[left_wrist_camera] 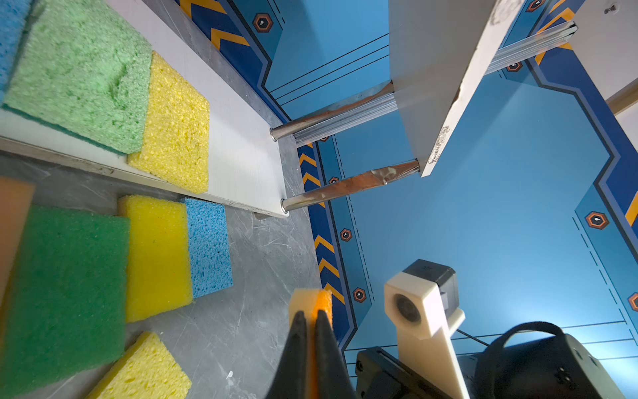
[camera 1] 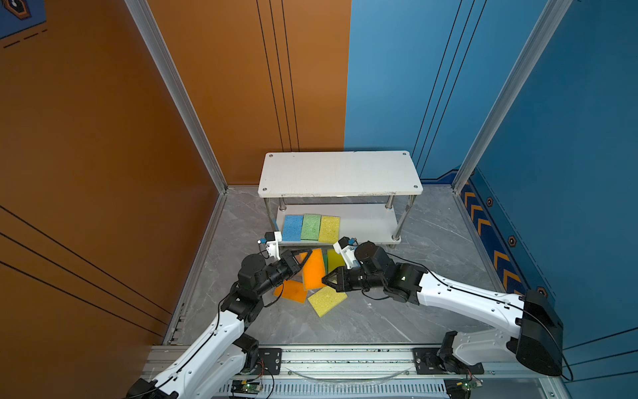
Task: Place and organize the cleaning sponges onto the shelf
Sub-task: 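Carry the orange sponge onto the lower shelf while the left gripper retracts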
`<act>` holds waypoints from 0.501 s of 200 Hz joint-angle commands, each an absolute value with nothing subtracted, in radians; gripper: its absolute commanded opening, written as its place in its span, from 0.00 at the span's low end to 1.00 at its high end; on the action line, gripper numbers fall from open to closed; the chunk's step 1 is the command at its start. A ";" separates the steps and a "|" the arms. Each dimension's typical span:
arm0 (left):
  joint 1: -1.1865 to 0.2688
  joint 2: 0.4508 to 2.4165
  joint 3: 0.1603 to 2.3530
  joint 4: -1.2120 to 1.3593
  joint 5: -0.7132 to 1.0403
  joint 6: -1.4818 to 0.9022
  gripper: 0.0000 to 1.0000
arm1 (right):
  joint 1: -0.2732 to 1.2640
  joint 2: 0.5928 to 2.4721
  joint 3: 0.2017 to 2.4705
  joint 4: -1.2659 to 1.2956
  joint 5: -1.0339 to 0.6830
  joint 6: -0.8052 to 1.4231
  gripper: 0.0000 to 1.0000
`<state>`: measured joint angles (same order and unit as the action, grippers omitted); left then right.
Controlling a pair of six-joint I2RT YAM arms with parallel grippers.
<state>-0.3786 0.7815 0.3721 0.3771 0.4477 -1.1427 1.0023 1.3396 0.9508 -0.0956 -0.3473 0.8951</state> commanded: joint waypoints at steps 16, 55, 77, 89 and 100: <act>-0.335 0.774 0.384 0.354 0.498 -1.133 0.47 | 0.991 1.335 0.976 -0.084 -0.340 0.887 0.00; -0.255 0.689 0.474 0.067 0.541 -1.012 0.81 | 0.887 1.315 0.991 -0.168 -0.281 0.847 0.00; -0.223 0.627 0.528 -0.125 0.522 -0.917 0.90 | 0.792 1.326 1.008 -0.196 -0.250 0.814 0.00; -0.208 0.599 0.536 -0.178 0.518 -0.895 0.91 | 0.743 1.355 1.029 -0.208 -0.238 0.786 0.00; -0.194 0.578 0.529 -0.218 0.529 -0.894 0.93 | 0.709 1.391 1.054 -0.218 -0.238 0.760 0.00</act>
